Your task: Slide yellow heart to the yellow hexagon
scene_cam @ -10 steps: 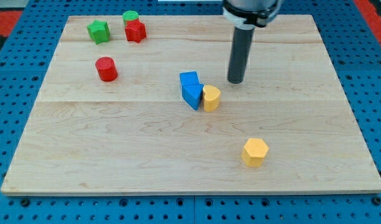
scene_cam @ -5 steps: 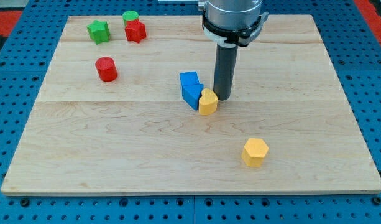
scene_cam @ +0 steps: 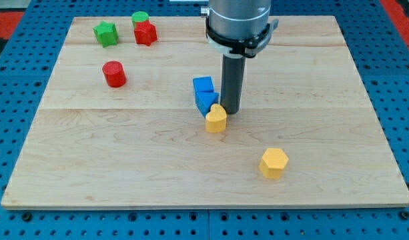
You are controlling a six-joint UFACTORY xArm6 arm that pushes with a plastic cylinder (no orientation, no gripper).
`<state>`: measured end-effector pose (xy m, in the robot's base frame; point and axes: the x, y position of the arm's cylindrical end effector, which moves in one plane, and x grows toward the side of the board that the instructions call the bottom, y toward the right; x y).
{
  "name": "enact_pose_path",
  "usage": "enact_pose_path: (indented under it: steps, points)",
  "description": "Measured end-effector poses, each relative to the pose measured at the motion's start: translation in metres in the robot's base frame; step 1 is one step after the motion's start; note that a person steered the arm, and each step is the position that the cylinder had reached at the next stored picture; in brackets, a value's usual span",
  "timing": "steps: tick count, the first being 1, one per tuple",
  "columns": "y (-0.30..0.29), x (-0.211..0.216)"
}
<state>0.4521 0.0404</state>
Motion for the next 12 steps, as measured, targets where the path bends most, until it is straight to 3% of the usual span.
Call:
enact_pose_path:
  steps: [2, 4, 5, 6, 7, 9, 10, 12]
  points:
    - [-0.005, 0.039]
    - [-0.063, 0.081]
    - [-0.122, 0.081]
    - [-0.131, 0.044]
    - [-0.123, 0.030]
    - [-0.036, 0.031]
    - [-0.019, 0.031]
    - [-0.050, 0.038]
